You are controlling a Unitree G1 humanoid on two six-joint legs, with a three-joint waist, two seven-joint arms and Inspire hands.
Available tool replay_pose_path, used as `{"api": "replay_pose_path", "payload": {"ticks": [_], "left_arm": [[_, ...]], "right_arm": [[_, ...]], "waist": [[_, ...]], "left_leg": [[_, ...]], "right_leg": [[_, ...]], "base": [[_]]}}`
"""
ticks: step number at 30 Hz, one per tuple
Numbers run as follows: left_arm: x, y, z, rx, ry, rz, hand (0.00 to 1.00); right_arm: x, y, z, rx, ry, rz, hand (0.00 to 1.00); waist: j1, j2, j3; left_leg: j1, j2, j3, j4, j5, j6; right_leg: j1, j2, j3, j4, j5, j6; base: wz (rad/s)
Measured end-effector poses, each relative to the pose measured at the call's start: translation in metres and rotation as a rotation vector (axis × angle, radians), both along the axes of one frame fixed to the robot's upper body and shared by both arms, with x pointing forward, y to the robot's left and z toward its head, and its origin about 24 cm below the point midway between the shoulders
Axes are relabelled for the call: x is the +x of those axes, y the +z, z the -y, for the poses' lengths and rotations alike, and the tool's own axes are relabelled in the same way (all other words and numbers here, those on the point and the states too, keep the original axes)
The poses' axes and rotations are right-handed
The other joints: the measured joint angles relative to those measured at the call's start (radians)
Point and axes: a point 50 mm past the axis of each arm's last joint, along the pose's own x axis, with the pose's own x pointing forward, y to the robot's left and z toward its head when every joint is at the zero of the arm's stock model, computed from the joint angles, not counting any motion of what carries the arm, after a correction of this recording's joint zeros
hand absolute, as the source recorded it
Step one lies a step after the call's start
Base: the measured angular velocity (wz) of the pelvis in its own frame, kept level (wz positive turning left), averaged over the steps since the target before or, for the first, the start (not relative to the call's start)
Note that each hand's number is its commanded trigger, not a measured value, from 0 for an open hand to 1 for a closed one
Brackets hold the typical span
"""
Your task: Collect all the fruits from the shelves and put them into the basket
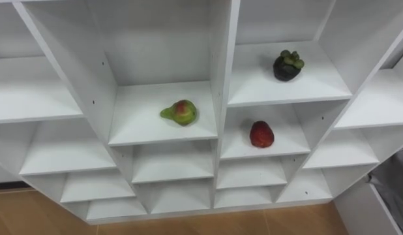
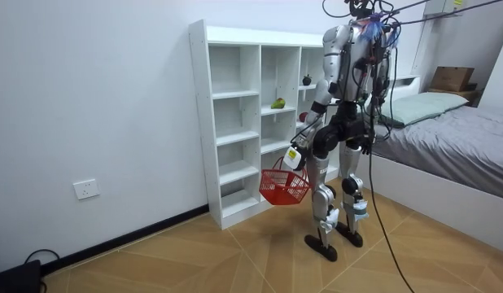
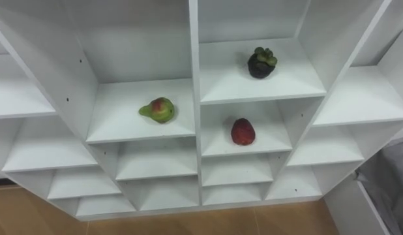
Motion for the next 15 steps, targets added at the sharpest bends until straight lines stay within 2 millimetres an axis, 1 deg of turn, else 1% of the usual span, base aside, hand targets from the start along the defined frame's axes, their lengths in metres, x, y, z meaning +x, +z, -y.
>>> {"api": "replay_pose_path", "payload": {"ticks": [1, 5, 6, 7, 9, 11, 12, 13, 15], "left_arm": [[0.001, 0.0, 0.0, 0.001, -0.001, 0.004, 1.0], [0.007, 0.002, -0.001, 0.013, -0.004, 0.039, 1.0], [0.01, 0.003, -0.001, 0.014, -0.006, 0.056, 1.0], [0.01, 0.003, -0.001, 0.015, -0.004, 0.062, 1.0], [0.007, 0.004, -0.001, 0.017, -0.012, 0.068, 1.0], [0.008, 0.004, 0.0, 0.018, -0.022, 0.078, 1.0], [0.009, 0.004, 0.002, 0.018, -0.027, 0.088, 1.0], [0.009, 0.004, 0.002, 0.018, -0.029, 0.092, 1.0], [0.008, 0.004, 0.001, 0.022, -0.029, 0.092, 1.0]], "right_arm": [[0.003, 0.002, 0.001, -0.013, 0.014, 0.02, 0.0], [0.037, 0.022, 0.001, -0.098, 0.125, 0.2, 0.0], [0.048, 0.032, 0.001, -0.117, 0.147, 0.275, 0.0], [0.053, 0.037, 0.0, -0.128, 0.164, 0.311, 0.0], [0.073, 0.056, -0.004, -0.174, 0.231, 0.432, 0.0], [0.081, 0.069, -0.01, -0.182, 0.265, 0.517, 0.0], [0.086, 0.081, -0.015, -0.184, 0.282, 0.585, 0.0], [0.088, 0.088, -0.018, -0.186, 0.29, 0.62, 0.0], [0.098, 0.112, -0.026, -0.189, 0.32, 0.753, 0.0]], "waist": [[0.0, 0.0, 0.0002], [-0.001, 0.002, -0.0014], [0.001, 0.003, -0.0011], [0.0, 0.003, -0.0012], [-0.001, 0.001, -0.0025], [0.0, 0.002, -0.0039], [0.001, 0.004, -0.005], [0.001, 0.005, -0.0051], [-0.003, 0.006, -0.005]], "left_leg": [[-0.001, 0.0, 0.0, 0.0, 0.0, 0.0], [-0.013, 0.001, 0.001, 0.001, 0.0, 0.0], [-0.014, 0.001, 0.004, 0.0, 0.0, 0.0], [-0.013, 0.001, 0.005, 0.001, 0.0, 0.0], [-0.008, 0.001, 0.015, 0.001, 0.0, 0.0], [-0.005, 0.001, 0.02, 0.0, 0.0, 0.0], [-0.005, 0.001, 0.023, -0.001, 0.0, 0.0], [-0.005, 0.001, 0.023, -0.001, 0.0, 0.0], [-0.005, 0.002, 0.024, -0.001, 0.0, 0.0]], "right_leg": [[-0.002, 0.0, 0.001, 0.0, 0.0, 0.0], [-0.019, 0.001, 0.004, 0.009, 0.0, 0.0], [-0.023, 0.001, 0.007, 0.009, 0.0, 0.0], [-0.022, 0.001, 0.009, 0.01, 0.0, 0.0], [-0.02, 0.001, 0.015, 0.01, 0.0, 0.0], [-0.02, 0.001, 0.018, 0.009, 0.0, 0.0], [-0.021, 0.001, 0.02, 0.01, 0.0, 0.0], [-0.023, 0.001, 0.021, 0.01, 0.0, 0.0], [-0.024, 0.002, 0.024, 0.011, 0.0, 0.0]], "base": [[0.0], [-0.01], [-0.05], [-0.1], [-0.1], [-0.08], [-0.08], [-0.09], [-0.06]]}}
